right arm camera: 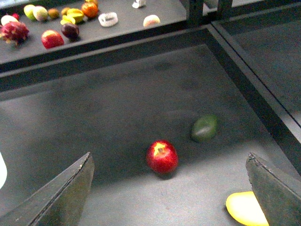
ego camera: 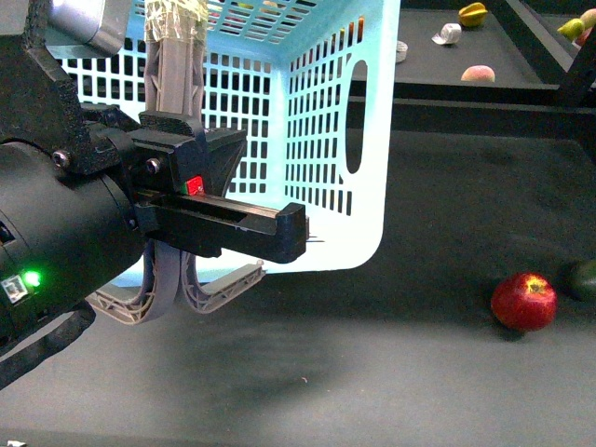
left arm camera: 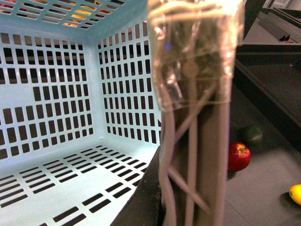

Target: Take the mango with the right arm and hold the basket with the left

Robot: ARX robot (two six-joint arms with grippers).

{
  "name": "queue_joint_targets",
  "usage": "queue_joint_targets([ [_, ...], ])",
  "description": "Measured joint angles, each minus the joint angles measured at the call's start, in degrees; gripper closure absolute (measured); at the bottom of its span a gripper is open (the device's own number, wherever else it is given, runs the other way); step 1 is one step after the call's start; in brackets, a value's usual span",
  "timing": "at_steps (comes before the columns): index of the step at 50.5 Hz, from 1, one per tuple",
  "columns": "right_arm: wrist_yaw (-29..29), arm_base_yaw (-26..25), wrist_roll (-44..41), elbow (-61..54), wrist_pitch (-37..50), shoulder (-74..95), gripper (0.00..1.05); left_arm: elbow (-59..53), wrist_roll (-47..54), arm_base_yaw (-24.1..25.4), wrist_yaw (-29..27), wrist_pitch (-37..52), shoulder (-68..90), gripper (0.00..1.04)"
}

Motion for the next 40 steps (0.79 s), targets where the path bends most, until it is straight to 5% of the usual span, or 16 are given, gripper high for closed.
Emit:
queue_joint_targets([
  [18, -4.3, -6.3, -7.5, 5.7, 20.1, 36.2, 0.08, 0.0, 0.0, 0.0, 0.0, 0.0, 0.0, 0.99],
  [40, -7.1, -14.4, -23.9, 15.6, 29.5, 67.5, 0.08, 0.0, 0.0, 0.0, 0.0, 0.0, 0.0, 0.99],
])
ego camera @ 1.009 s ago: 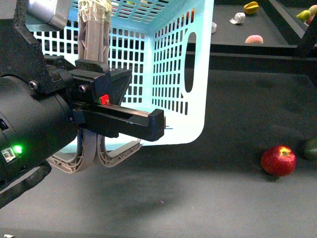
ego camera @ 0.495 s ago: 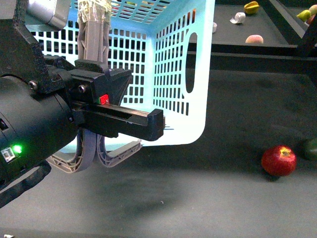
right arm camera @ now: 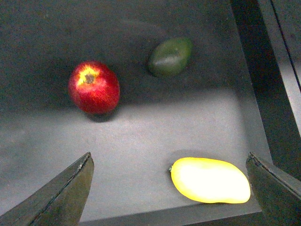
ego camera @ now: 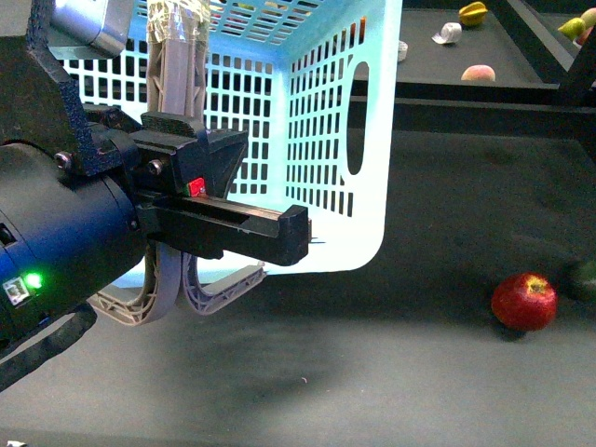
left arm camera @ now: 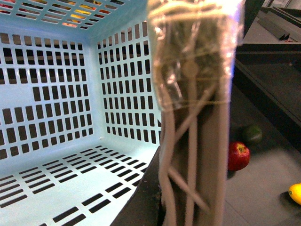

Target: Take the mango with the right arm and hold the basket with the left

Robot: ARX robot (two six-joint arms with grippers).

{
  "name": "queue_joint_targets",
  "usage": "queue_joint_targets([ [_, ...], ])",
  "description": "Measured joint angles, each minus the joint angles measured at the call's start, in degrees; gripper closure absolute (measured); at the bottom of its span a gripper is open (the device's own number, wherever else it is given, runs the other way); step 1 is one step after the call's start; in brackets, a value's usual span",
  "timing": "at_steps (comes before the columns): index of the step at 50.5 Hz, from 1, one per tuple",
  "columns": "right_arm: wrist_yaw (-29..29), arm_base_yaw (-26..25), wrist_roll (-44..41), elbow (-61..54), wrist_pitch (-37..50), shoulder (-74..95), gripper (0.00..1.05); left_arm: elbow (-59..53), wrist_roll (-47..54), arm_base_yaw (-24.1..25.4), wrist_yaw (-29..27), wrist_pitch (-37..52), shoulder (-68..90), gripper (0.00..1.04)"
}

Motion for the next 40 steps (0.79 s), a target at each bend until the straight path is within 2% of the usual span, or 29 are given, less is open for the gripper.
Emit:
queue_joint_targets([
  [12, -1.9, -2.8, -9.7, 4.3, 0.2, 10.6, 0.08, 0.0, 0.0, 0.0, 0.0, 0.0, 0.0, 0.99],
  [40, -1.6, -7.8, -22.2, 16.7, -2.2, 30.1, 0.08, 0.0, 0.0, 0.0, 0.0, 0.0, 0.0, 0.99],
])
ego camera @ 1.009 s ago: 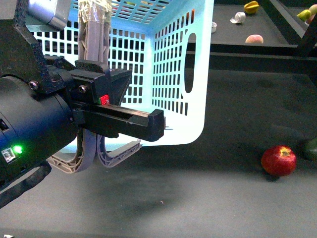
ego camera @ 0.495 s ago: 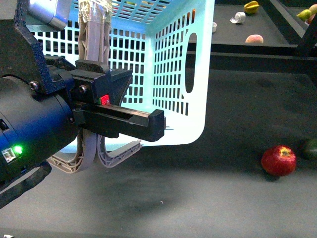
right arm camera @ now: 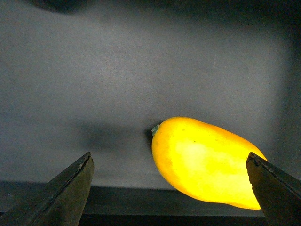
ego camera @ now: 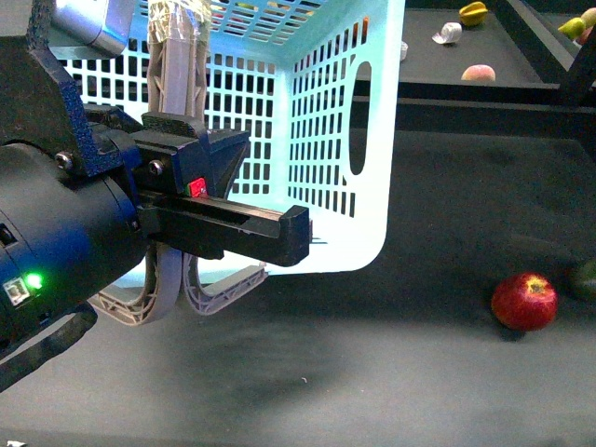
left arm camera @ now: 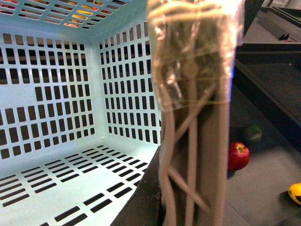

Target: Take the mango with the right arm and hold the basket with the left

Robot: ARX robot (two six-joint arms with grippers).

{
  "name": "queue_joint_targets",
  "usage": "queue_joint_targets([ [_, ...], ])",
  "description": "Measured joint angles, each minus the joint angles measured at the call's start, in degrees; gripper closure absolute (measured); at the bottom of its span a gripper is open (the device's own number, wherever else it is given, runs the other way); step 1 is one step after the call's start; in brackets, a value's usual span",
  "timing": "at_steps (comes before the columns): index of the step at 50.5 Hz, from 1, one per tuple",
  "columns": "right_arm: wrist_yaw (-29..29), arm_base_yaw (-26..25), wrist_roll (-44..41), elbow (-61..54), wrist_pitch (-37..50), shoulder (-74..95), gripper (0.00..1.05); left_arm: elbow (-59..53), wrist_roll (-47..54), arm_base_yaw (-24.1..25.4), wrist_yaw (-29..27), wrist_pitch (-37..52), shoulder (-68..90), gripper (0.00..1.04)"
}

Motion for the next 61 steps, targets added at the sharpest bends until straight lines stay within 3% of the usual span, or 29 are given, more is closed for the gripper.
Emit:
queue_joint_targets([
  [37, 5.3, -4.6, -14.6, 10.8, -1.5, 10.9, 0.08, 0.0, 0.0, 0.0, 0.0, 0.0, 0.0, 0.99],
  [61, 7.1, -5.1, -13.9, 14.3, 1.2, 15.0, 0.08, 0.0, 0.0, 0.0, 0.0, 0.0, 0.0, 0.99],
])
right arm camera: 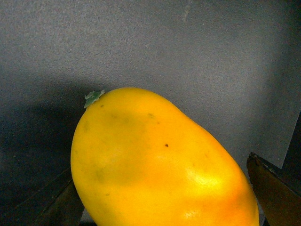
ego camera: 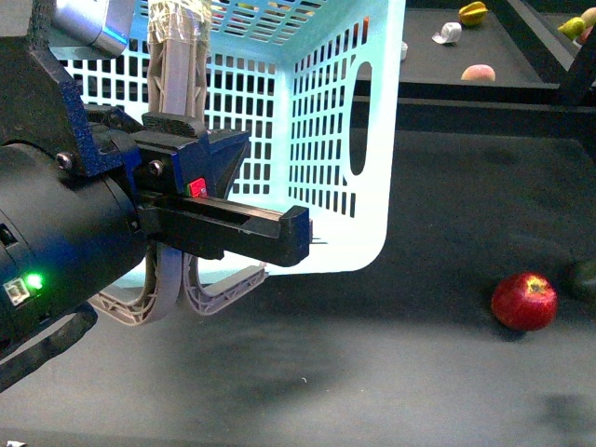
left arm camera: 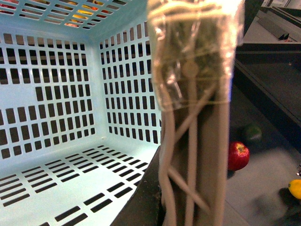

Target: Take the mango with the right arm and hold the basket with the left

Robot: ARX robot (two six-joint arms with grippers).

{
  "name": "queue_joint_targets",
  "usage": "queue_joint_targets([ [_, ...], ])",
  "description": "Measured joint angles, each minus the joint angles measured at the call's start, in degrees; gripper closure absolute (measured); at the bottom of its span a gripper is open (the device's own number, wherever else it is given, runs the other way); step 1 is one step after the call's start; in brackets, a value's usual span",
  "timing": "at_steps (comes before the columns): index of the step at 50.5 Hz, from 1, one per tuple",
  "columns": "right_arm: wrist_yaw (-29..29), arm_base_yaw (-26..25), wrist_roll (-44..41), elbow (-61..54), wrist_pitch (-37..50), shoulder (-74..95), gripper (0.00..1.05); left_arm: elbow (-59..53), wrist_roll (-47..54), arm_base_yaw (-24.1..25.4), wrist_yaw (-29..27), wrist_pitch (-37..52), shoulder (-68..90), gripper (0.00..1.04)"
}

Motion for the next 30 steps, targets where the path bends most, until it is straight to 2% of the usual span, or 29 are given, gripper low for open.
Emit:
queue_joint_targets([
  [30, -0.3, -1.5, -1.4, 1.1, -0.9, 0.9, 0.09, 0.0, 0.0, 0.0, -0.1, 0.0, 0.0, 0.99],
])
